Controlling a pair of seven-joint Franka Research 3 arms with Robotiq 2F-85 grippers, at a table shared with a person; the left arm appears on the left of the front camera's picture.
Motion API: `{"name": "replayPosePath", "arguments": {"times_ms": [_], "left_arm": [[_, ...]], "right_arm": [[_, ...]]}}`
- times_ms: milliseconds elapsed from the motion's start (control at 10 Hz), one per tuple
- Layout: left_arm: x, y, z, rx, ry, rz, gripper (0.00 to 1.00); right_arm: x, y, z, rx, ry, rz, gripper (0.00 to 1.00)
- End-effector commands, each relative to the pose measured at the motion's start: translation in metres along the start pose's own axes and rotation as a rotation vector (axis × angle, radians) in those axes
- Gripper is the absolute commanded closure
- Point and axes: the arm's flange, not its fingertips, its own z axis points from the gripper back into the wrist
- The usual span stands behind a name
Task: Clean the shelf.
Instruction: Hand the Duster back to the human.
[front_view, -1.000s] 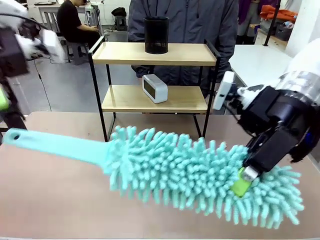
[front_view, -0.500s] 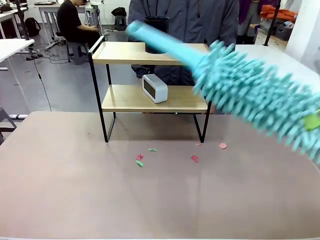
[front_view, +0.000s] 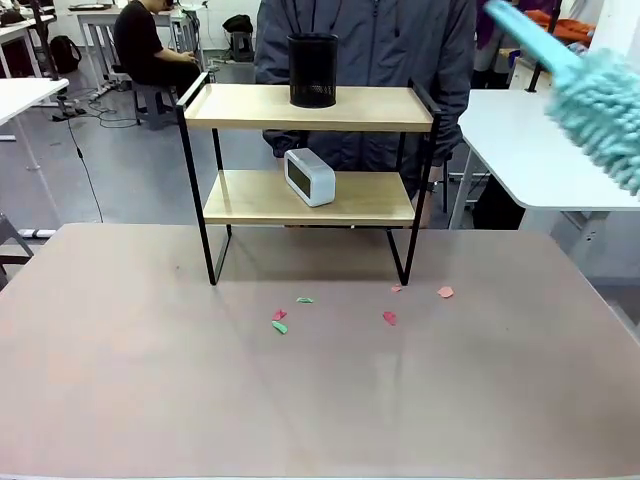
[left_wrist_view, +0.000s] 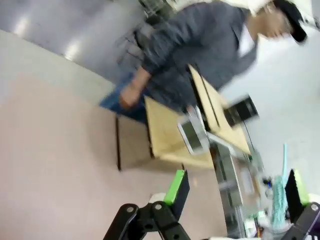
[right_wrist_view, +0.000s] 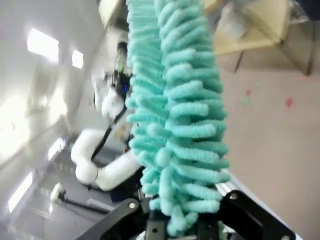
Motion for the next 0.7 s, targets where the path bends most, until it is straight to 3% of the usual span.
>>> {"name": "replayPosePath", "arguments": {"times_ms": [0, 200, 600], "left_arm": [[-0.011, -0.016, 0.012, -0.040, 0.102, -0.001, 0.00], [-0.011, -0.016, 0.012, -0.040, 0.102, -0.001, 0.00], [-0.011, -0.016, 0.012, -0.040, 0.102, -0.001, 0.00]], "right_arm": [[-0.002, -0.044, 0.029, 0.039, -0.175, -0.151, 0.87], [-0.013, -0.087, 0.038, 0.022, -0.182, -0.280, 0.87], [-0.009, -0.167, 0.008, 0.045, -0.130, -0.476, 0.87]]}}
